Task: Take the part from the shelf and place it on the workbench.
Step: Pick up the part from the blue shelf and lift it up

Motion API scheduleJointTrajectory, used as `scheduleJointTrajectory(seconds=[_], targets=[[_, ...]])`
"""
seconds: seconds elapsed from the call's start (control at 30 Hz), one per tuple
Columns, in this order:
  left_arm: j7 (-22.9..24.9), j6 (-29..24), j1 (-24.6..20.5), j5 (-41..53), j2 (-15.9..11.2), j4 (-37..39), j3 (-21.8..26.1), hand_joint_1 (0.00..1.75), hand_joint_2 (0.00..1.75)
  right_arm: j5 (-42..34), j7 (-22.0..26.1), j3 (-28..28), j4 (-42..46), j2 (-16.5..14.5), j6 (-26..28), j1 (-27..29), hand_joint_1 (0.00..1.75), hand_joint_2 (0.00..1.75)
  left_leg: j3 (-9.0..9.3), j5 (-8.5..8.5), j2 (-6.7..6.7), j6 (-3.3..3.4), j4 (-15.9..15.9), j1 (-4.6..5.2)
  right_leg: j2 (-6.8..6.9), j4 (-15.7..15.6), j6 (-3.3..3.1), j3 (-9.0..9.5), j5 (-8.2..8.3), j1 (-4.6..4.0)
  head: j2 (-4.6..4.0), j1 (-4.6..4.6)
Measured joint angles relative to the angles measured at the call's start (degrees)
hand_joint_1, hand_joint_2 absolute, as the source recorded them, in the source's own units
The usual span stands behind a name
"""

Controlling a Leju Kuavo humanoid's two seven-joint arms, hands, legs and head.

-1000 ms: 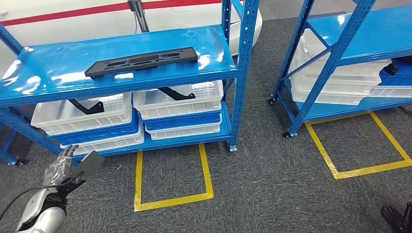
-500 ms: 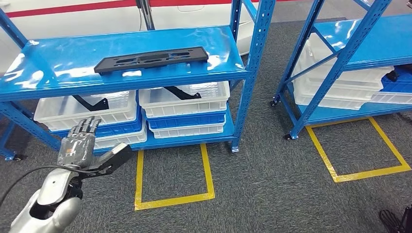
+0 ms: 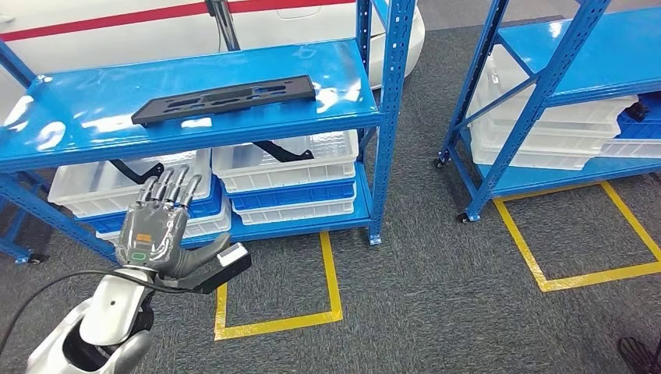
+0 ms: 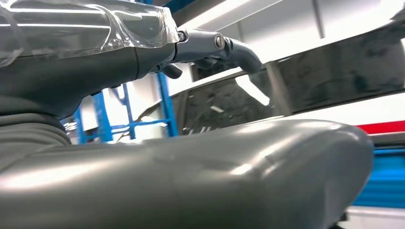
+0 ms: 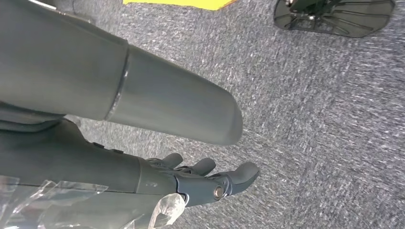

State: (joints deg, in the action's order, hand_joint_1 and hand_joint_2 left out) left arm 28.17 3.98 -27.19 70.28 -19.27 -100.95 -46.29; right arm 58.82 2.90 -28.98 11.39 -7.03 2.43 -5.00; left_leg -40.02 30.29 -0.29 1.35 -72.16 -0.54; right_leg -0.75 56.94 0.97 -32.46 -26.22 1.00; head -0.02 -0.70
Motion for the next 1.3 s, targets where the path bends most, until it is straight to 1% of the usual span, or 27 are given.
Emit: scheduleJointTrajectory(seconds=[0.07,0.1,0.17,0.23,0.3,0.33,0.4,0.43,0.47,0.5,0.57,0.6,0.63,0.67,0.73,0.8,0.83,0.93,0.97,1.0,1.03,1.1,1.13,1.17,1.2,1.23,1.3], targets=[[0.05,0.40,-0.29,-0.70,0.03,-1.44,-1.16,0.00,0.00,0.19,-0.03,-0.36,-0.12,-0.15,-0.21,-0.05,0.00,0.00,3.45,-4.21,0.01,1.29,8.05,0.55,-0.13,-0.04,-0.10,0.53,-0.28,-0.28,0.00,0.00],[0.08,0.56,-0.52,-1.25,0.07,-2.11,-1.65,0.00,0.00,0.32,-0.06,-0.47,-0.18,-0.23,-0.31,-0.09,0.00,0.00,5.18,-5.66,0.13,1.77,12.01,0.85,-0.15,-0.03,-0.04,0.70,-0.46,-0.48,-0.01,0.00],[0.13,0.82,-0.77,-1.99,0.20,-2.99,-2.58,0.00,0.00,0.55,-0.13,-0.65,-0.33,-0.33,-0.43,-0.10,0.00,0.00,6.90,-6.47,0.39,1.86,16.01,1.22,-0.19,-0.05,0.20,0.74,-0.80,-0.66,-0.02,-0.02],[0.25,1.03,-0.76,-2.25,0.29,-3.53,-3.34,0.00,0.00,0.62,-0.20,-0.82,-0.44,-0.28,-0.48,-0.21,0.00,0.00,7.18,-6.29,0.50,1.41,16.57,1.08,-0.18,-0.02,0.61,0.77,-1.17,-0.65,-0.01,-0.03],[0.48,1.15,-0.81,-2.35,0.31,-4.05,-3.94,0.00,0.00,0.65,-0.22,-0.91,-0.49,-0.20,-0.48,-0.32,0.00,0.00,7.74,-6.27,0.46,1.59,17.10,0.75,-0.03,1.88,1.17,0.19,-2.44,-0.63,0.00,-0.13],[0.61,1.18,-0.82,-2.44,0.32,-4.26,-4.20,0.00,0.00,0.66,-0.22,-0.93,-0.52,-0.16,-0.48,-0.34,0.00,0.00,8.07,-6.21,0.48,1.79,17.32,0.57,0.04,4.50,1.45,-1.01,-3.83,-0.63,0.00,-0.22],[0.75,1.18,-0.79,-2.87,0.36,-4.45,-4.70,0.00,0.00,0.68,-0.21,-0.94,-0.58,-0.14,-0.49,-0.30,0.00,0.00,8.47,-5.86,0.50,2.15,17.35,0.45,0.12,12.45,1.88,-5.26,-7.14,-0.39,0.01,-0.38],[0.79,1.18,-0.71,-3.08,0.38,-4.47,-4.98,0.00,0.00,0.69,-0.22,-0.94,-0.60,-0.12,-0.48,-0.28,0.00,0.00,8.65,-5.66,0.46,2.17,17.34,0.37,0.15,15.62,2.10,-7.22,-7.93,-0.22,0.00,-0.43],[0.80,1.18,-0.62,-3.24,0.40,-4.48,-5.27,0.00,0.00,0.71,-0.22,-0.94,-0.62,-0.10,-0.47,-0.25,0.00,0.00,8.90,-5.40,0.37,2.07,17.32,0.23,0.19,16.90,2.36,-8.31,-7.57,0.00,0.00,-0.44],[0.80,1.17,-0.53,-3.27,0.45,-4.49,-5.56,0.00,0.00,0.77,-0.22,-0.94,-0.63,-0.02,-0.47,-0.21,0.00,0.00,9.26,-5.07,0.24,1.82,17.28,0.02,0.24,15.82,2.67,-8.20,-6.07,0.24,0.00,-0.45],[0.80,1.12,-0.43,-3.06,0.59,-4.51,-6.11,0.00,0.00,0.91,-0.23,-0.96,-0.69,0.11,-0.47,-0.12,0.00,0.00,10.19,-4.09,-0.01,0.98,17.12,-0.39,0.40,8.54,3.53,-5.29,-1.44,0.91,-0.01,-0.50],[0.79,1.06,-0.45,-2.82,0.66,-4.52,-6.39,0.00,0.00,0.97,-0.22,-0.96,-0.77,0.12,-0.48,-0.10,0.00,0.00,10.51,-3.48,-0.10,0.47,16.86,-0.41,0.35,4.88,3.71,-3.67,0.01,1.15,-0.01,-0.54],[0.79,0.98,-0.50,-2.48,0.69,-4.53,-6.65,0.00,0.00,1.01,-0.21,-0.97,-0.85,0.12,-0.47,-0.12,0.00,0.00,10.73,-2.98,-0.14,0.05,16.72,-0.34,0.31,2.37,3.60,-2.54,0.71,1.29,-0.01,-0.54],[0.79,0.90,-0.54,-2.12,0.72,-4.58,-6.91,0.00,0.00,1.02,-0.19,-0.97,-0.93,0.10,-0.47,-0.16,0.00,0.00,10.85,-2.65,-0.16,-0.25,16.69,-0.20,0.23,1.28,3.27,-2.04,0.57,1.29,-0.01,-0.51],[0.79,0.74,-0.59,-1.46,0.77,-4.72,-7.35,0.00,0.00,1.02,-0.11,-0.99,-0.97,0.20,-0.46,-0.33,0.00,0.00,11.23,-2.34,-0.15,-0.47,16.89,-0.25,0.15,1.13,2.18,-1.78,-0.02,1.10,-0.01,-0.41],[0.79,0.65,-0.65,-1.04,0.82,-4.83,-7.58,0.00,0.00,1.02,-0.01,-1.01,-0.97,0.21,-0.45,-0.37,0.00,0.00,10.68,-1.54,-0.05,-0.72,15.10,-0.46,0.18,1.05,1.38,-1.17,-0.50,1.07,-0.01,-0.30],[0.79,0.62,-0.71,-0.88,0.82,-4.85,-7.62,0.00,0.00,1.02,0.04,-1.03,-0.97,0.22,-0.45,-0.36,0.00,0.00,9.29,-0.53,0.00,-0.90,12.32,-0.53,0.18,1.01,1.06,-0.75,-0.80,1.09,-0.01,-0.25],[0.81,0.59,-0.77,-0.46,0.81,-4.86,-7.80,0.00,0.00,1.03,0.13,-1.03,-0.99,0.23,-0.46,-0.19,0.00,0.00,2.84,2.73,0.04,-1.19,1.39,-0.50,0.12,0.99,0.51,0.24,-1.75,0.90,0.00,-0.17],[0.81,0.59,-0.71,-0.22,0.80,-4.86,-7.93,0.00,0.00,1.04,0.14,-1.03,-0.99,0.23,-0.48,-0.17,0.00,0.00,0.92,2.96,0.04,-1.11,-1.06,-0.47,0.05,0.99,0.40,0.65,-2.12,0.80,0.00,-0.17],[0.82,0.59,-0.67,0.11,0.80,-4.86,-8.06,0.00,0.00,1.05,0.14,-1.03,-0.99,0.23,-0.51,-0.16,0.00,0.00,-0.44,2.26,0.03,-0.89,-2.07,-0.39,-0.04,0.98,0.32,1.22,-2.57,0.70,0.00,-0.16],[0.83,0.59,-0.64,0.50,0.80,-4.86,-8.20,0.00,0.00,1.06,0.10,-1.03,-0.99,0.23,-0.56,-0.15,0.00,0.00,-1.20,0.66,0.02,-0.55,-1.61,-0.25,-0.16,0.94,0.27,1.99,-3.13,0.55,0.00,-0.16],[0.86,0.60,-0.64,1.17,0.79,-4.86,-8.31,0.00,0.00,1.10,-0.07,-1.03,-0.99,0.19,-0.66,-0.07,0.00,0.00,0.23,-5.11,0.02,0.83,5.33,0.37,-0.36,0.60,0.22,3.90,-4.32,0.31,-0.01,-0.14],[0.91,0.61,-0.62,1.40,0.78,-4.86,-8.34,0.00,0.00,1.15,-0.21,-1.03,-1.10,0.07,-0.73,-0.01,0.00,0.00,1.44,-7.37,0.07,1.72,8.78,0.75,-0.39,0.31,0.29,4.71,-4.82,0.17,-0.02,-0.16],[0.95,0.63,-0.61,1.64,0.77,-4.85,-8.40,0.00,0.00,1.20,-0.38,-1.04,-1.21,-0.01,-0.79,0.02,0.00,0.00,2.50,-8.85,0.10,2.52,11.72,1.20,-0.44,-0.15,0.48,5.31,-5.14,0.26,-0.02,-0.10],[1.00,0.64,-0.60,1.86,0.76,-4.85,-8.45,0.00,0.00,1.25,-0.55,-1.04,-1.32,-0.07,-0.84,0.01,0.00,0.00,3.17,-9.27,0.12,3.16,13.44,1.61,-0.43,-0.67,0.74,5.70,-5.24,0.37,-0.02,-0.06],[1.05,0.65,-0.60,2.04,0.76,-4.84,-8.49,0.00,0.00,1.27,-0.69,-1.05,-1.43,-0.08,-0.89,-0.07,0.00,0.00,3.79,-8.78,0.14,3.56,14.39,1.86,-0.35,-1.03,1.11,5.97,-5.05,0.42,-0.02,0.01],[1.10,0.64,-0.58,2.30,0.76,-4.86,-8.51,0.00,0.00,1.36,-0.91,-1.05,-1.45,0.03,-1.02,-0.22,0.00,0.00,5.48,-8.09,-0.01,3.88,16.87,1.79,-0.11,-0.99,1.85,6.49,-4.54,0.41,-0.01,0.11]])
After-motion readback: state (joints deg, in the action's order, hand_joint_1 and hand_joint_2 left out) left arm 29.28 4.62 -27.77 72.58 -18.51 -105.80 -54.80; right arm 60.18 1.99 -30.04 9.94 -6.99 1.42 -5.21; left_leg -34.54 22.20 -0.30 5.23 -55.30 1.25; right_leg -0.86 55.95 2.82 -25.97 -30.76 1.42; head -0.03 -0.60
